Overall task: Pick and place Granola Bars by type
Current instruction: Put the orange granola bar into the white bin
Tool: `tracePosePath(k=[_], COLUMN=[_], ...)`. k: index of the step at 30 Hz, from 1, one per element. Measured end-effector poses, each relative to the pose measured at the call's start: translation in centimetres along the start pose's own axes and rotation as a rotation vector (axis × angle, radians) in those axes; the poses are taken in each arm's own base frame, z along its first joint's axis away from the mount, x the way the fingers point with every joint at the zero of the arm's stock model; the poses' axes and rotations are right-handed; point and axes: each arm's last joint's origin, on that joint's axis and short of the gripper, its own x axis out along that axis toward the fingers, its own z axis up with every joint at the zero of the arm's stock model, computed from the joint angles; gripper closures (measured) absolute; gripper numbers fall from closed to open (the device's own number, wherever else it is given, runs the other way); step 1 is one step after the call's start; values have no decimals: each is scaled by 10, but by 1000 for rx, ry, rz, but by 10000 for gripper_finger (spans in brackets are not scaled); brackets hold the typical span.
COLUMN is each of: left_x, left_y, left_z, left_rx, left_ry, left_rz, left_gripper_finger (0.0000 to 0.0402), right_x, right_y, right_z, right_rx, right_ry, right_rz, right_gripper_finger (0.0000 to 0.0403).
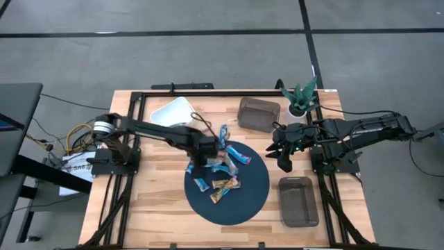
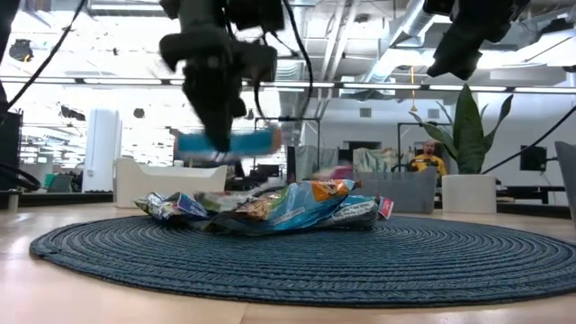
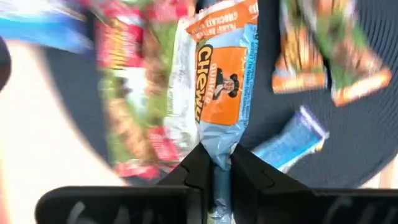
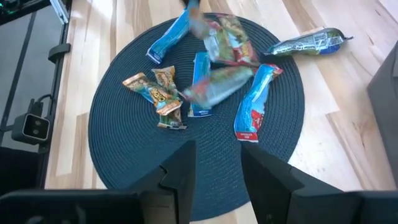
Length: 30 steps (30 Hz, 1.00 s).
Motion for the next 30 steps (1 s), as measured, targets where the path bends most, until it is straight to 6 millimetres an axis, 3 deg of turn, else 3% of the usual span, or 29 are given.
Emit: tracePosePath(k=[5,9,15,20,30], left_x=[-48,-70,-82,-89,-98], left_y=[18,42,82,112,148], left_z=[-10,-24,-40,-52,-72], left_rx=[-107,-237,-461,-644,-797], left_ry=[-112,-95,-45,-19,33], left_rz=[136,265,467,514,550], left_gripper_finger=[384,376,374,379,363], right_x=[0,0,0,-2,-3], right_y=[0,1,2,0,-10], right_z=[0,2,10,20,24], right_rx=[-28,-39,-69,-66,-39], right_ry=[-3,-27,-109,-229,-264], right_rz=[-2,2,3,-62,-174], right_gripper_finger=[284,284,284,284,284])
